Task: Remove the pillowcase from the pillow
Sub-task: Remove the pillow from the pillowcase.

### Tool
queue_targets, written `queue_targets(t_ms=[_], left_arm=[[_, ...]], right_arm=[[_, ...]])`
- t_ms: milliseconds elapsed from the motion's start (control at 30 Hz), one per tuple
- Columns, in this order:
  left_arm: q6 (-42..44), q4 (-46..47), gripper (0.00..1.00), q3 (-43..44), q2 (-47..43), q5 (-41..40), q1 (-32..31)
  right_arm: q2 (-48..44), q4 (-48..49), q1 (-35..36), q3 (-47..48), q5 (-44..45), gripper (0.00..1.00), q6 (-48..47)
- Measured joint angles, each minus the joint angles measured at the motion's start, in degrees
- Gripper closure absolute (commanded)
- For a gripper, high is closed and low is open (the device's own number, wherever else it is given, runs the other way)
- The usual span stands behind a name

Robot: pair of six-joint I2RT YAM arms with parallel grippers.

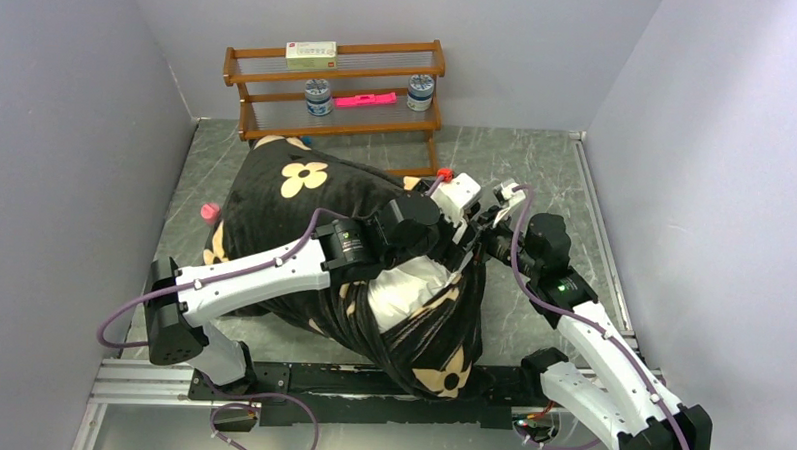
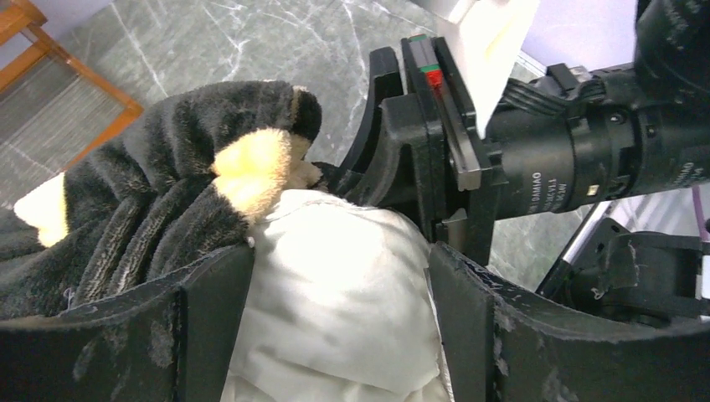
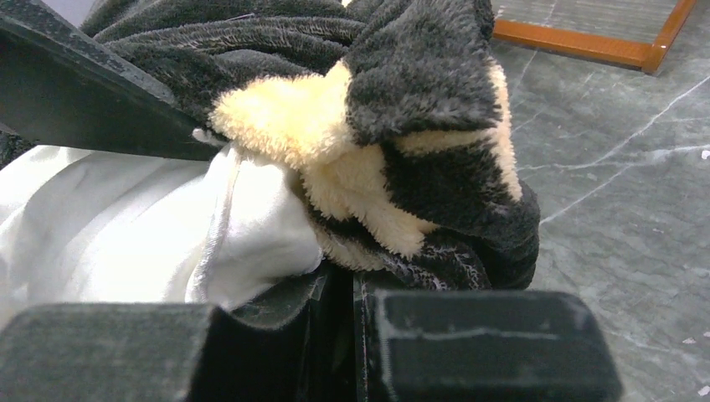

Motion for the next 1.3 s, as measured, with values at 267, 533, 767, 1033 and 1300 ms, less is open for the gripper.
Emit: queue_targets(t_ms=[267, 533, 767, 1033, 1300], left_arm=[[0.07, 0.87, 0.61, -1.25, 0.11, -2.23, 0.02], [0.0, 2.03, 0.95, -2.73, 0.5, -1.75, 0.48], [-1.03, 6.8, 0.95, -8.59, -3.48, 2.08, 2.58], [-1.66, 13.05, 0.95, -17.53, -11.13, 8.2, 5.92], [-3.28, 19.02, 0.95, -26.21, -17.92, 14.27, 9.7]], right_arm=[[0.04, -0.72, 0.31, 0.26, 0.52, 0.85, -0.59], [-0.11, -2.69, 0.39, 0.57, 2.25, 0.87, -1.38], [-2.32, -5.27, 1.42, 0.68, 7.82, 0.95, -1.92], [-4.59, -10.91, 2.86, 1.92, 22.16, 0.98, 2.05], [1.33, -14.84, 3.23, 4.35, 28.48, 1.0, 6.67]])
